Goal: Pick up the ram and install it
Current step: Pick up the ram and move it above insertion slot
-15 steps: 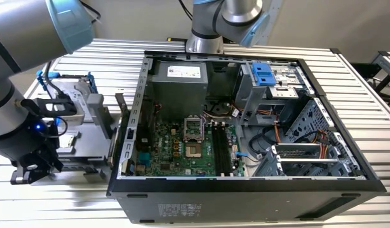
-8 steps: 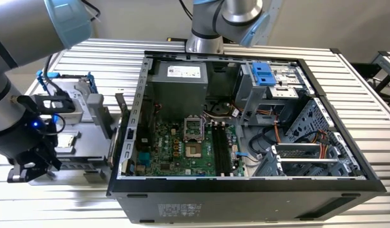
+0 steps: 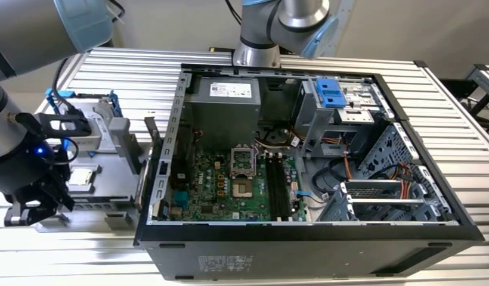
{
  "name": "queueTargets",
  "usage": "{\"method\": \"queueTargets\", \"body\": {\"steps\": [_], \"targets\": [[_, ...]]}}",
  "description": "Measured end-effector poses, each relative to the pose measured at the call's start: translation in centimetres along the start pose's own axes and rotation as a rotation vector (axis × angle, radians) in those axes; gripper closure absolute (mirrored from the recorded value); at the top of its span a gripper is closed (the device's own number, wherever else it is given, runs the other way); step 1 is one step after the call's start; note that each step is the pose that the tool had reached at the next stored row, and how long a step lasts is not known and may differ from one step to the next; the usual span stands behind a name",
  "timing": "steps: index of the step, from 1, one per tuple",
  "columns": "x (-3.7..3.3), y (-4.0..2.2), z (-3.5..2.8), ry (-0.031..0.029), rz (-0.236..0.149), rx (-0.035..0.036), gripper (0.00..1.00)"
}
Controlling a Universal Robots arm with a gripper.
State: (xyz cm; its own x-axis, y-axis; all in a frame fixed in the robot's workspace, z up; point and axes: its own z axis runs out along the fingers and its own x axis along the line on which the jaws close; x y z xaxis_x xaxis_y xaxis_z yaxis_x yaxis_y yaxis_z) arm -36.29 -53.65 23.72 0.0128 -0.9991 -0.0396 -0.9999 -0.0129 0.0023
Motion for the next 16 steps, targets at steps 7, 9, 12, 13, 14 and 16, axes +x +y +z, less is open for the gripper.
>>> {"method": "queueTargets", "body": {"steps": [7,9,12,13,14,16], "targets": [[-0.04,0.01,-0.73,0.0002,0.000,-0.0001,1.00],[-0.05,0.01,-0.95,0.0002,0.000,-0.0001,1.00],[-0.07,0.01,-1.25,0.0001,0.001,0.0001,1.00],[-0.07,0.01,-1.35,0.0002,0.001,0.0000,1.00],[-0.07,0.01,-1.44,0.0002,0.001,0.0000,1.00],[-0.08,0.01,-1.60,0.0001,0.002,0.0001,1.00]]}}
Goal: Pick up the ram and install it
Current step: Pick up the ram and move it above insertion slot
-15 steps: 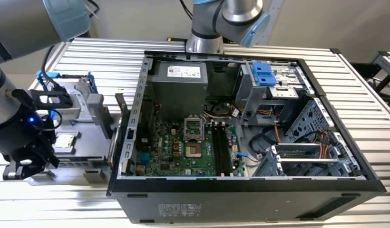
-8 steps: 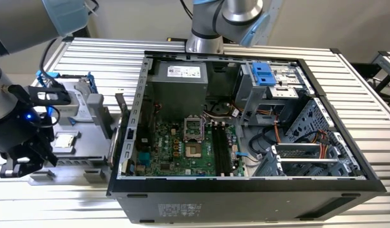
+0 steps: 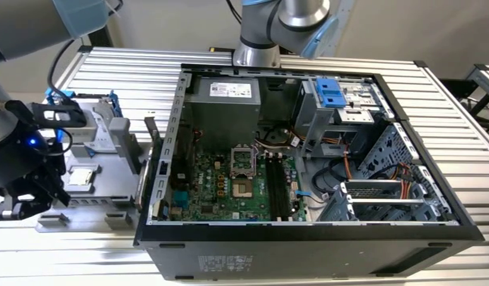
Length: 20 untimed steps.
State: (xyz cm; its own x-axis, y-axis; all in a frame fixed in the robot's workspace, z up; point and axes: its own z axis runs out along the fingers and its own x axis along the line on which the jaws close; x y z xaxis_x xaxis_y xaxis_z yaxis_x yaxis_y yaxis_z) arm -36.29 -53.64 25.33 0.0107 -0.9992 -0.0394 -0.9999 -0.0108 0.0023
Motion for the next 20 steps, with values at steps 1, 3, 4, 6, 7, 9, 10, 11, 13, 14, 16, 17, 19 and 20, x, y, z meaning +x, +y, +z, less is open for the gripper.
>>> {"method": "queueTargets", "body": {"steps": [1,3,4,6,7,9,10,11,13,14,16,17,19,20], "targets": [[0.00,0.00,-0.09,0.0000,0.000,0.0000,1.00],[-0.01,0.00,-0.26,0.0000,0.001,-0.0001,1.00],[-0.01,0.00,-0.34,-0.0001,0.001,0.0001,1.00],[-0.02,0.00,-0.55,0.0001,0.001,-0.0001,1.00],[-0.02,0.00,-0.65,0.0001,0.001,0.0000,1.00],[-0.03,0.00,-0.85,0.0001,0.002,0.0000,1.00],[-0.04,0.00,-0.93,0.0000,0.002,0.0001,1.00],[-0.04,0.00,-1.02,0.0001,0.002,0.0000,1.00],[-0.05,0.00,-1.19,0.0000,0.003,0.0001,1.00],[-0.05,0.00,-1.28,0.0000,0.003,0.0002,1.00],[-0.06,0.00,-1.46,0.0000,0.005,0.0002,1.00],[-0.06,0.01,-1.54,0.0000,0.007,0.0003,1.00],[-0.07,0.00,-1.68,0.0000,0.012,0.0005,1.00],[-0.07,0.00,-1.75,0.0000,0.016,0.0005,1.00]]}}
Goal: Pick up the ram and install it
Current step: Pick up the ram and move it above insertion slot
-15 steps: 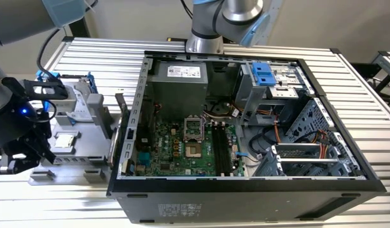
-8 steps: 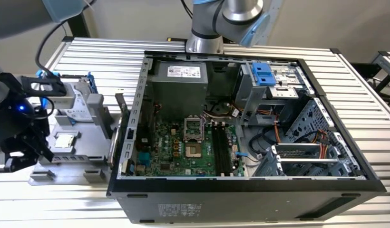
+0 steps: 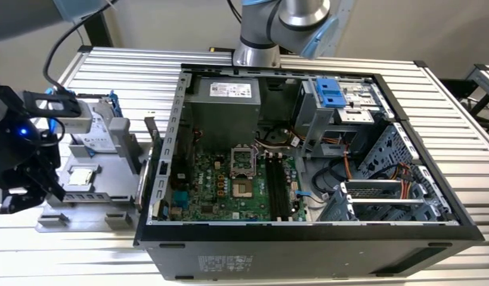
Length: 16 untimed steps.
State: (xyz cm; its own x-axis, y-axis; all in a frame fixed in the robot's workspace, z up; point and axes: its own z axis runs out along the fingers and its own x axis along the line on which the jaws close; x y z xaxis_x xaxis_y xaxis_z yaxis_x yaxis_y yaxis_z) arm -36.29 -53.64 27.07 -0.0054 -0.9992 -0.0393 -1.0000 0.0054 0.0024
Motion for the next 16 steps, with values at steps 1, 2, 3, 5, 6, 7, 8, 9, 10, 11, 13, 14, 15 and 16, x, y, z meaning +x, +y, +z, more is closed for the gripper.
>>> {"method": "queueTargets", "body": {"steps": [1,2,3,5,6,7,8,9,10,11,13,14,15,16], "targets": [[0.00,0.00,-0.06,0.0000,0.004,0.0002,1.00],[0.00,0.01,-0.13,0.0000,0.008,0.0004,1.00],[-0.01,0.00,-0.21,-0.0001,0.011,0.0005,1.00],[-0.02,0.01,-0.43,-0.0001,0.013,0.0006,1.00],[-0.03,0.01,-0.55,-0.0001,0.013,0.0007,1.00],[-0.03,0.01,-0.67,-0.0001,0.013,0.0007,1.00],[-0.03,0.01,-0.79,-0.0001,0.013,0.0007,1.00],[-0.04,0.01,-0.90,-0.0001,0.013,0.0007,1.00],[-0.04,0.01,-1.01,-0.0001,0.014,0.0007,1.00],[-0.05,0.01,-1.13,-0.0001,0.014,0.0006,1.00],[-0.06,0.02,-1.34,-0.0001,0.014,0.0007,1.00],[-0.06,0.02,-1.45,-0.0001,0.014,0.0007,1.00],[-0.06,0.02,-1.56,0.0000,0.014,0.0006,1.00],[-0.07,0.02,-1.66,-0.0001,0.014,0.0007,1.00]]}}
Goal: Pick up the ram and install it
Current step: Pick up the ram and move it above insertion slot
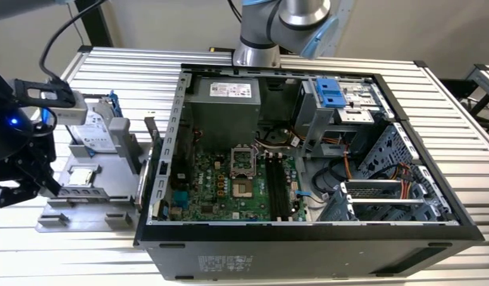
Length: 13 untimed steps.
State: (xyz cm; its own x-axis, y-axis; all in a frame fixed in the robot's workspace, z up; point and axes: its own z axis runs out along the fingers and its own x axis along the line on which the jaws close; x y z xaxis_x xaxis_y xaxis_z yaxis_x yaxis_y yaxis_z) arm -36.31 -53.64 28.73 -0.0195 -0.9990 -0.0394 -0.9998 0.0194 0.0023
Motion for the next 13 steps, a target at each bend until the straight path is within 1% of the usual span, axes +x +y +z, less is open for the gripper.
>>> {"method": "queueTargets", "body": {"steps": [13], "targets": [[-0.06,0.01,-1.41,0.0000,0.001,0.0000,1.00]]}}
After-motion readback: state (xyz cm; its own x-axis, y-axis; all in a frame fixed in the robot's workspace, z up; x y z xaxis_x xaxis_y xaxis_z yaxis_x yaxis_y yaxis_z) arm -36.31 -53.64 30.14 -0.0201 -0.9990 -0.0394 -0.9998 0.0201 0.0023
